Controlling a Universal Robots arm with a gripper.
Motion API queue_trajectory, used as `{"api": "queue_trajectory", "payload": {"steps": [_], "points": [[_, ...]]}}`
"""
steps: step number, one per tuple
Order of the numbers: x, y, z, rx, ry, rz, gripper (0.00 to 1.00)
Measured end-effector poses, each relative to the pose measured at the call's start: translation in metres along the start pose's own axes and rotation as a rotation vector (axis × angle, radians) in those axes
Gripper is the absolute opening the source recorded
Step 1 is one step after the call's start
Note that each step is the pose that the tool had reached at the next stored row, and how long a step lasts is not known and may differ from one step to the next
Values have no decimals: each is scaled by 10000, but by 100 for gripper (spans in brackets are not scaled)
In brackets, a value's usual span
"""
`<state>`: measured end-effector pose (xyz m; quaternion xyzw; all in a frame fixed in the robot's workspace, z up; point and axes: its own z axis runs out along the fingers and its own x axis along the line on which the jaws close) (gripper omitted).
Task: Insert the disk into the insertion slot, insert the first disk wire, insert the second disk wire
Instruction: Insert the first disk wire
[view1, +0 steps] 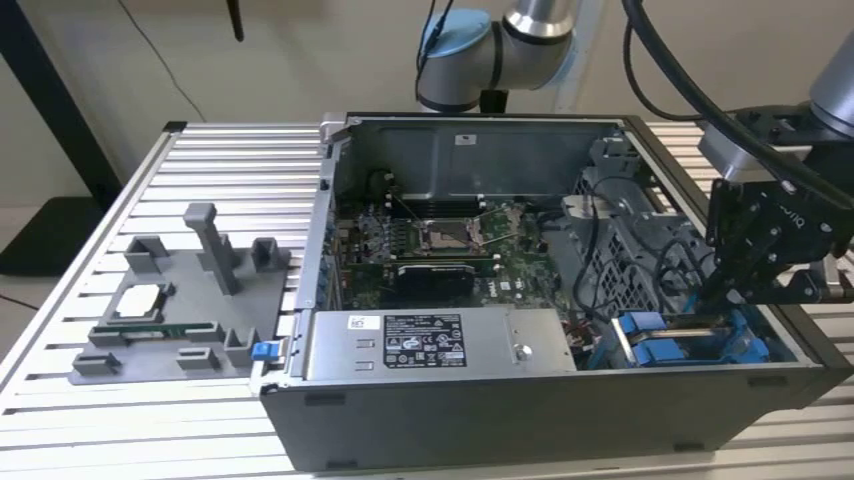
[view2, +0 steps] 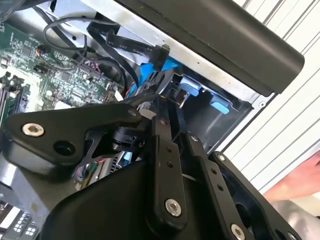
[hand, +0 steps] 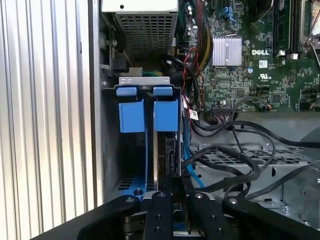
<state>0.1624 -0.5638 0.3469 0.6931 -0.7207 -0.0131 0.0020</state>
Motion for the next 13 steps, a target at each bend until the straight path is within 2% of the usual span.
{"api": "queue_trajectory", "payload": {"steps": [10, 13], "points": [[5, -1, 42, -23, -5, 5, 0], [5, -2, 53, -23, -37, 18, 0]]}}
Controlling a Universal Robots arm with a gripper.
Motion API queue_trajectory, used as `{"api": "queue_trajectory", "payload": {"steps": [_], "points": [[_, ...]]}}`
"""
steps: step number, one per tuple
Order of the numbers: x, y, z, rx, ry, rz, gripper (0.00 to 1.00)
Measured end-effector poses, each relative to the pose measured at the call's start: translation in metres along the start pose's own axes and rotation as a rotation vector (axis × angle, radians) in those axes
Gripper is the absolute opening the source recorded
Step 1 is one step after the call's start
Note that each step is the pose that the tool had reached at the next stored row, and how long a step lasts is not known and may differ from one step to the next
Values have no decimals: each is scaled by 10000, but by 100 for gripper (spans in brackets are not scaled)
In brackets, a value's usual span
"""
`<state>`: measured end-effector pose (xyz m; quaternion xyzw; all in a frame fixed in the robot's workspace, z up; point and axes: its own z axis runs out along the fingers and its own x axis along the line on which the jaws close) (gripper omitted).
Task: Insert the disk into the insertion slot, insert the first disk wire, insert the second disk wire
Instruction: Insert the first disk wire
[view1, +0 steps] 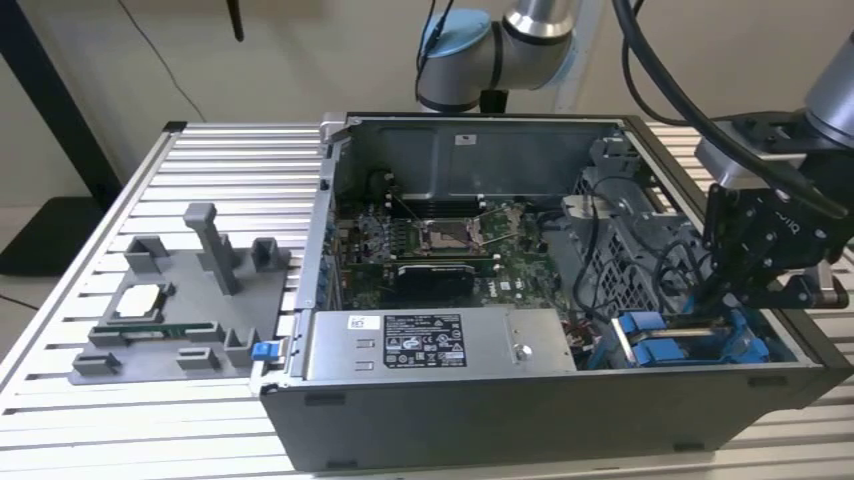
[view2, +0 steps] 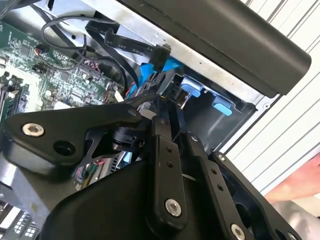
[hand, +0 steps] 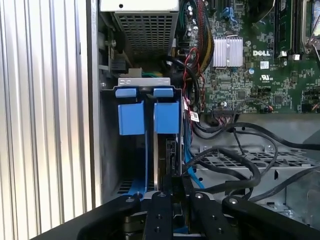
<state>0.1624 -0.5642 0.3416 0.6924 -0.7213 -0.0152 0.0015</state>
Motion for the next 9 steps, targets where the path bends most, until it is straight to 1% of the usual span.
{"api": "queue_trajectory", "payload": {"steps": [3, 5, 7, 9], "points": [[0, 0, 13, -1, -26, 9, 0], [1, -1, 39, -1, -28, 12, 0], [1, -2, 62, 1, -10, 13, 0], [1, -2, 71, -1, -21, 13, 0]]}}
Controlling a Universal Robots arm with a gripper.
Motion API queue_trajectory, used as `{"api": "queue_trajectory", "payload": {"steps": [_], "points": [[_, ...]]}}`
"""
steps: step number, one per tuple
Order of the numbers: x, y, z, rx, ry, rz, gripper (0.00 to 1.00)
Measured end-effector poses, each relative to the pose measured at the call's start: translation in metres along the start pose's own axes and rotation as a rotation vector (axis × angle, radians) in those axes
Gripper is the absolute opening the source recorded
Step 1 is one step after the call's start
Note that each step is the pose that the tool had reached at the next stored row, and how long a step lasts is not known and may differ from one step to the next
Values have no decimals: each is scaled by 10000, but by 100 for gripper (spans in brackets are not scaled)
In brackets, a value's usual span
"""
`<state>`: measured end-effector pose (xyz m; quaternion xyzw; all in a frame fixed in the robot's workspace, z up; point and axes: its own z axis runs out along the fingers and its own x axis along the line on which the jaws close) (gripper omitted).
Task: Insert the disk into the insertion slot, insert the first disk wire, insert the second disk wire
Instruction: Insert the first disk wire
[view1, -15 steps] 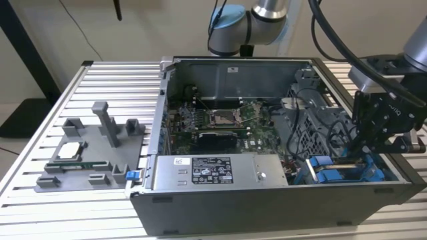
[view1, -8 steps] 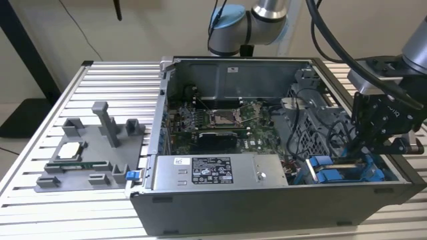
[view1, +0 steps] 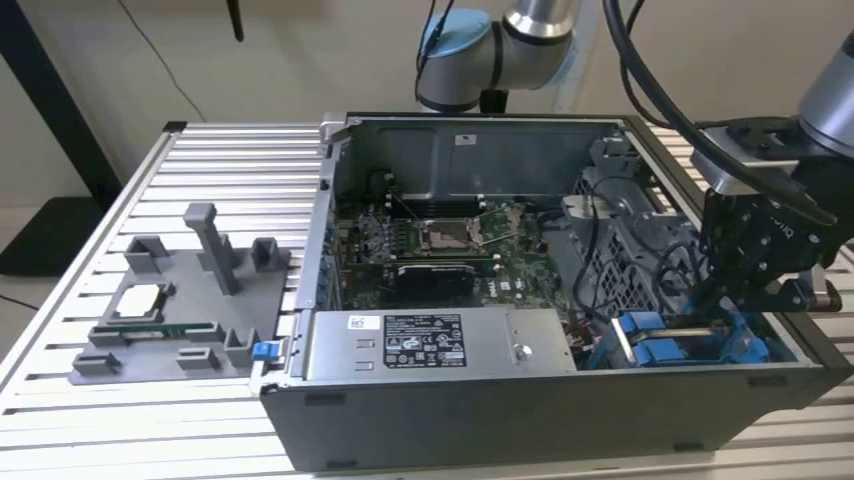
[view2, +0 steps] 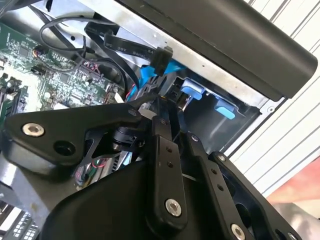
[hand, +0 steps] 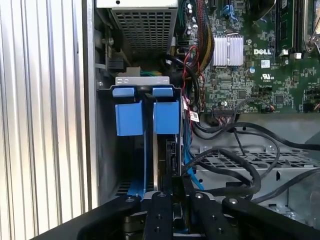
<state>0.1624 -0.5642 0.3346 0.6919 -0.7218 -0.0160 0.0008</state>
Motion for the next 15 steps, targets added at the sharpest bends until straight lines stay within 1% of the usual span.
{"api": "queue_trajectory", "payload": {"steps": [1, 2, 7, 15], "points": [[0, 1, 9, -4, -23, 1, 0], [0, 1, -4, -4, -18, 2, 100], [-2, 3, -128, -19, -7, 7, 100], [-12, 7, -252, -24, -5, 9, 100]]}}
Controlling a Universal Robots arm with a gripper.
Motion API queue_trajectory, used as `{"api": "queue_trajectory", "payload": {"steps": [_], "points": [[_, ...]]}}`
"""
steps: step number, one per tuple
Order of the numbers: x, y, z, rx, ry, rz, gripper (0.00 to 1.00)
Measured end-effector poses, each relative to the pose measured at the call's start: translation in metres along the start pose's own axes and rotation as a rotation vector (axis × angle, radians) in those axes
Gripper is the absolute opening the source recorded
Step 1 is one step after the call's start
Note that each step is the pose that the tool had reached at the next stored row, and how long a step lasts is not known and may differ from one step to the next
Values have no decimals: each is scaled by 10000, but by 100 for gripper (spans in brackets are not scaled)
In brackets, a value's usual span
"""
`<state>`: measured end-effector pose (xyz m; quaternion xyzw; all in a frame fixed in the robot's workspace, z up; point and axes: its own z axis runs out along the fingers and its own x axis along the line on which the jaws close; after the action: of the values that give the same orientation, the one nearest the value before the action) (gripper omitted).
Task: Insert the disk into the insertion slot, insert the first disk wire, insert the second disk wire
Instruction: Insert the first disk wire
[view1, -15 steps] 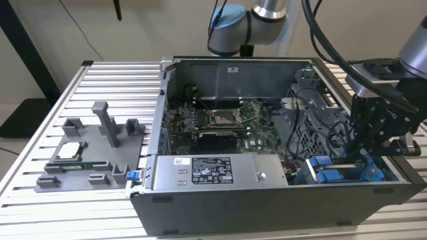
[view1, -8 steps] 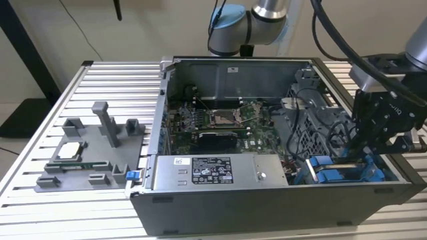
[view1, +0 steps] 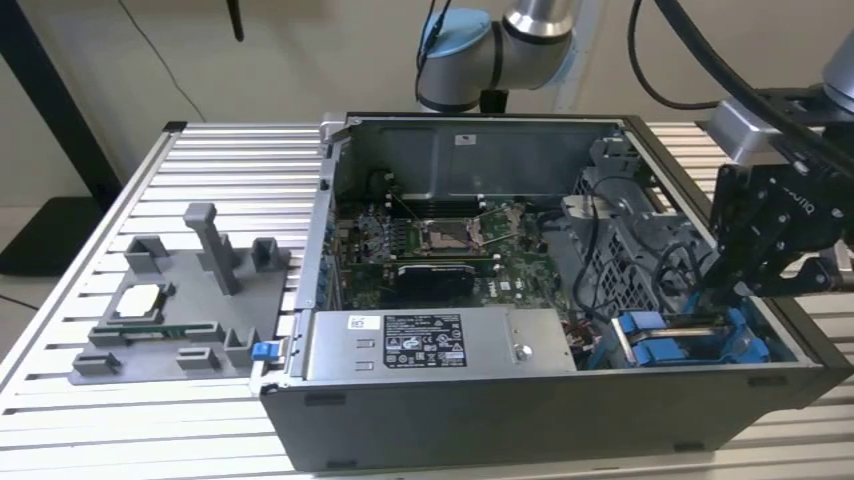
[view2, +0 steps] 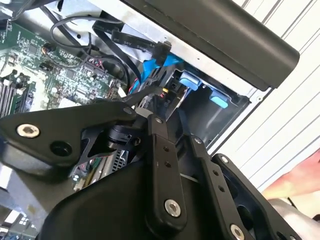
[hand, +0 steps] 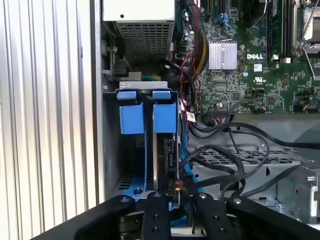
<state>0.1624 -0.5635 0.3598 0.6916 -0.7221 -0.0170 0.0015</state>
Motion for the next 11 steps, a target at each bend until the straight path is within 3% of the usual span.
{"api": "queue_trajectory", "payload": {"steps": [5, 11], "points": [[-7, 2, -58, 0, -2, 0, 100], [-36, 3, -74, 6, 0, 0, 100]]}}
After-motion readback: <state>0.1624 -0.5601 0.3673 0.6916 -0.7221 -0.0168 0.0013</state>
